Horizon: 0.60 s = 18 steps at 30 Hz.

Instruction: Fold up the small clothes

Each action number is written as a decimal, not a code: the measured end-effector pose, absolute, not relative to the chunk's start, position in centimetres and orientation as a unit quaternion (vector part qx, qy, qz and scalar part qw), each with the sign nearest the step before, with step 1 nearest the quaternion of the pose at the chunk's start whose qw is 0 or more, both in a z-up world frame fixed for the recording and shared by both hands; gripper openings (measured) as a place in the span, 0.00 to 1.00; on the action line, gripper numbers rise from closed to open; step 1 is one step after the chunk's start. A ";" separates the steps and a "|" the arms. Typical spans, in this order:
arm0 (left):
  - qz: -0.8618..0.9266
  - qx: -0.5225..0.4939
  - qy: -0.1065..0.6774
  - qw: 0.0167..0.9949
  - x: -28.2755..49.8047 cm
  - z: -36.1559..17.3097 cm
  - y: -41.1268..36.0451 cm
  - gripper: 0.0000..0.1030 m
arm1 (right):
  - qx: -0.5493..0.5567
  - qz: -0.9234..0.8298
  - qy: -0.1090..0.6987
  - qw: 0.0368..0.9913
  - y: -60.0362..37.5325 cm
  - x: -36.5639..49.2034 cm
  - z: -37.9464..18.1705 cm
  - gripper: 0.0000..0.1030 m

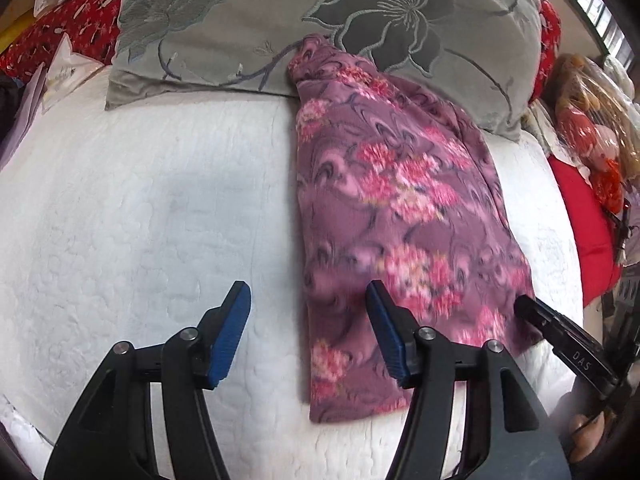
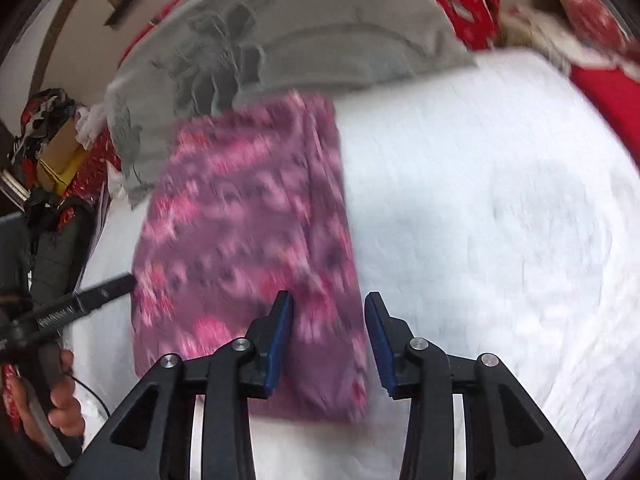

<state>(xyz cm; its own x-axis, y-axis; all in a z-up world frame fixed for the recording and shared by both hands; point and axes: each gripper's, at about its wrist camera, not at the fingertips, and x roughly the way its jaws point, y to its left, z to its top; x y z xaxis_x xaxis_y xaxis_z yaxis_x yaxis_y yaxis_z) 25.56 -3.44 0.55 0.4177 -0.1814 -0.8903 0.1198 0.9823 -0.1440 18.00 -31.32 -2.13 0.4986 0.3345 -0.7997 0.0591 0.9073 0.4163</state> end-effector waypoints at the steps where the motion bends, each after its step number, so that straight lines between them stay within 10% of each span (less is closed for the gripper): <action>1: -0.096 -0.039 0.538 0.837 25.1 0.1 -3.3 0.60 | 0.192 0.084 0.482 0.851 -31.2 17.4 -1.9 0.24; 18: -0.104 -0.143 0.556 0.812 33.3 -0.9 -3.0 0.61 | 0.187 0.098 0.444 0.871 -27.8 27.0 0.1 0.21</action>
